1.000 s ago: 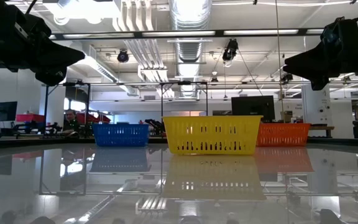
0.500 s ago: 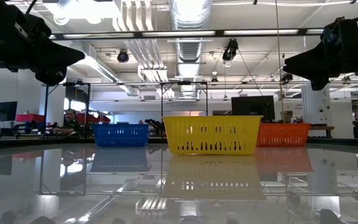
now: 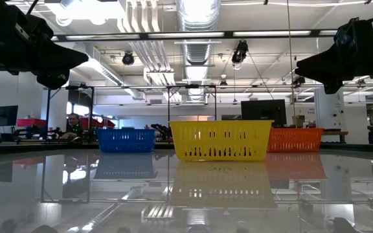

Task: Sort Halloween decoration
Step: Return to Home Position

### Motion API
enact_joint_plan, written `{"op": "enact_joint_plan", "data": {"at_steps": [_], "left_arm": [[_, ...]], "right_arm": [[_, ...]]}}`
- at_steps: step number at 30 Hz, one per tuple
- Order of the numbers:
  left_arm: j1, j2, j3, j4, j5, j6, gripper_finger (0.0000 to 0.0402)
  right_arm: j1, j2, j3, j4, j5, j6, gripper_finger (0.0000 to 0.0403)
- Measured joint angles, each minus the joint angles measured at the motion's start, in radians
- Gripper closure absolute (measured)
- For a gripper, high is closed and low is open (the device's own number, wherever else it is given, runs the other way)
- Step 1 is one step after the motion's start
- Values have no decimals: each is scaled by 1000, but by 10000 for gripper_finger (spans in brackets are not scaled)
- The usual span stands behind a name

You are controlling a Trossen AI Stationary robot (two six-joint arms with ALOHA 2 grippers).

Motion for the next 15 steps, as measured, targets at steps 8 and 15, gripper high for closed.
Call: {"op": "enact_joint_plan", "data": {"at_steps": [8,15], "left_arm": [[0,0,0,0,0,0,402],[0,0,0,0,0,0,402]], "right_arm": [[0,0,0,0,0,0,271],[0,0,0,0,0,0,271]]}}
